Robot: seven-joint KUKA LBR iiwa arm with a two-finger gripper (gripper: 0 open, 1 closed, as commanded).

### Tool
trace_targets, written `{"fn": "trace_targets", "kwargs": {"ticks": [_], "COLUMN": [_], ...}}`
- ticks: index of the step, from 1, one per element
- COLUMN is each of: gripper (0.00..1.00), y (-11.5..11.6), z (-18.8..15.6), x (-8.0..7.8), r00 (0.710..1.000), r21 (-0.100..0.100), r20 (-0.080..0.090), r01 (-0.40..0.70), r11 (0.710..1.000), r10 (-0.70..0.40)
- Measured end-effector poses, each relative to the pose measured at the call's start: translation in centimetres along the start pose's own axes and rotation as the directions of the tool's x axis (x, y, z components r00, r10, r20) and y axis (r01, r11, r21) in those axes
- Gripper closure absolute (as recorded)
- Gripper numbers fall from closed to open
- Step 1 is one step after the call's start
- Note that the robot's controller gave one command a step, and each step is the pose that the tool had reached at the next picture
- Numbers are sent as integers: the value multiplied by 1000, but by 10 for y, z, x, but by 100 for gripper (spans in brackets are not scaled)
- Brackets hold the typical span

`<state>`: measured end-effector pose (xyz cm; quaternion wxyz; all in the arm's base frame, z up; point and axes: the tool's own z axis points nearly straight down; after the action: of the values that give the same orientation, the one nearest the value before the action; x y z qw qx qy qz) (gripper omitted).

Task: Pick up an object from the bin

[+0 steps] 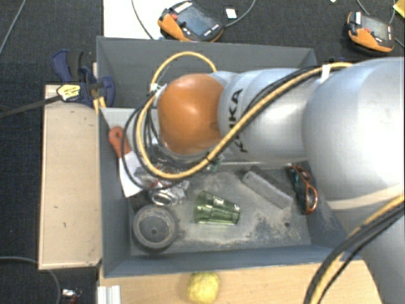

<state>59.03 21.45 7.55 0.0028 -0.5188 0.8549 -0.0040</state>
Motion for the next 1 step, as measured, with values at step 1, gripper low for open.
{"fn": "trace_targets", "kwargs": {"ticks": [1], "gripper": [100], "y": [0], "z": [0], "x": [0], "r00": [1000], "r21": [0], "r20": [0], "r01": [-1], "r11": [1000], "r10": [1]}}
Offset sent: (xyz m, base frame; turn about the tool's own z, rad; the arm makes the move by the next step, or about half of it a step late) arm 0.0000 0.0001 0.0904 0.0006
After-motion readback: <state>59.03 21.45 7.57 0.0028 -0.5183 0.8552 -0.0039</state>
